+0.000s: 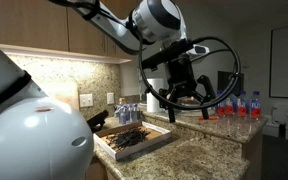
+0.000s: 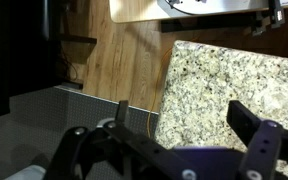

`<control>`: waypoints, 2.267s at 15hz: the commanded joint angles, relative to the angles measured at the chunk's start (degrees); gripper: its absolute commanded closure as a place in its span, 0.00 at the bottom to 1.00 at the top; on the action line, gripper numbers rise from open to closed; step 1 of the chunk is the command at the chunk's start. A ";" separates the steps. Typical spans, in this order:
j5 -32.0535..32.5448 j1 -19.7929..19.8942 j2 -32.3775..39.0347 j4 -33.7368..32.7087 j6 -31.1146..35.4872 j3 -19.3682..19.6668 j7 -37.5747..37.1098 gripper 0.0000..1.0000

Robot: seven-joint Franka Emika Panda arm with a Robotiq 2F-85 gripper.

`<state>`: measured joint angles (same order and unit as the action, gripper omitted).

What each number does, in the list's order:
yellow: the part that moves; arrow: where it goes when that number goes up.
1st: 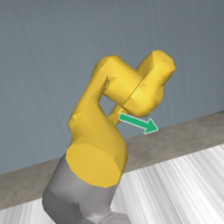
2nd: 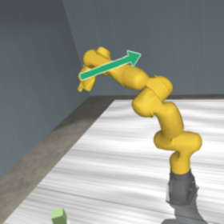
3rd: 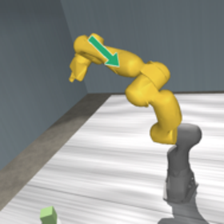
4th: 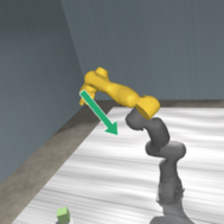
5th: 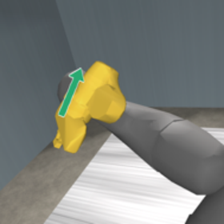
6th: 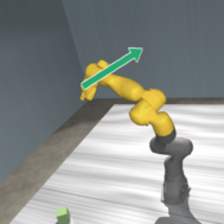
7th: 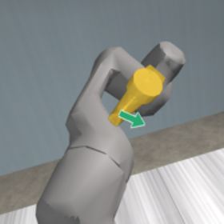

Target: Remove the black objects from the box

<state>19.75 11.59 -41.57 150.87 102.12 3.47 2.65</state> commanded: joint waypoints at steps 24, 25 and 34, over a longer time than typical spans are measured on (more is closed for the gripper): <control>-0.15 -4.91 4.68 -2.93 5.16 -0.20 -0.43 0.00; -0.54 -5.71 5.80 -3.77 6.45 -0.48 -0.58 0.00; -9.44 -15.07 19.28 -13.88 19.23 -5.24 -1.67 0.00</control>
<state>14.33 -1.96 -25.96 141.08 121.67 0.32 2.56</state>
